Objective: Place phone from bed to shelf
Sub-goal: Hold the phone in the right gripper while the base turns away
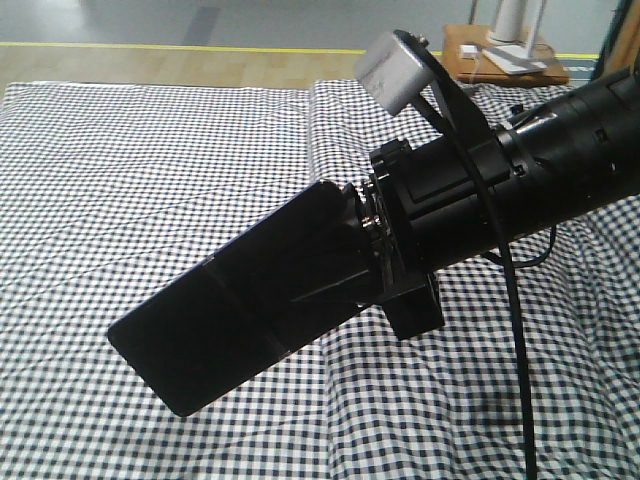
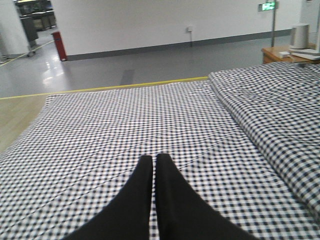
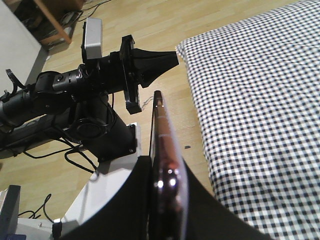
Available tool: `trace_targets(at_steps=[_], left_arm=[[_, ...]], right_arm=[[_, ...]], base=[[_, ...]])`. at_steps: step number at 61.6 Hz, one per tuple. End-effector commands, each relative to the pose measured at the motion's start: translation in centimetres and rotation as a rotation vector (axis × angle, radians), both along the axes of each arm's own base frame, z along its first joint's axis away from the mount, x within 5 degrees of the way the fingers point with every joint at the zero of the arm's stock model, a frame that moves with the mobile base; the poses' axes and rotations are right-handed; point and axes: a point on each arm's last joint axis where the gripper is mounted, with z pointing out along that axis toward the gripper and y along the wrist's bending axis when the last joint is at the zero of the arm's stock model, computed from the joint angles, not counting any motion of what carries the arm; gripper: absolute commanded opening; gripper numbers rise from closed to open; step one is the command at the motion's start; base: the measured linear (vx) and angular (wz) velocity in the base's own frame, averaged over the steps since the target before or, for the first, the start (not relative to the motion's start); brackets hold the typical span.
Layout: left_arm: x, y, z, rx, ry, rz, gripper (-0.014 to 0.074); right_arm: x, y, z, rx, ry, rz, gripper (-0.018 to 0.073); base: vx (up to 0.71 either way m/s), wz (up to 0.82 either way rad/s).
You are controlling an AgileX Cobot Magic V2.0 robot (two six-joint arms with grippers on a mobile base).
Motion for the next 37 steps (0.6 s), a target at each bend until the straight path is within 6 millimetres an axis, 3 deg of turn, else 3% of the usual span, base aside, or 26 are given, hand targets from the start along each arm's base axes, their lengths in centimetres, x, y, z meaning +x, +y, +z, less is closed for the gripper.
trace_targets(at_steps=[1,37], left_arm=[[-0.09,0.01,1.49,-0.014,-0.104,0.002,0.0001],[-0.09,0.01,1.49,-0.014,-0.104,0.002,0.0001]], right_arm=[[-1.41,-0.22,2.22,0.09,0.001,0.048,-0.0003],[-1.41,-0.22,2.22,0.09,0.0,0.049,-0.0003]], base=[[-0.07,0.32],[-0.09,0.36]])
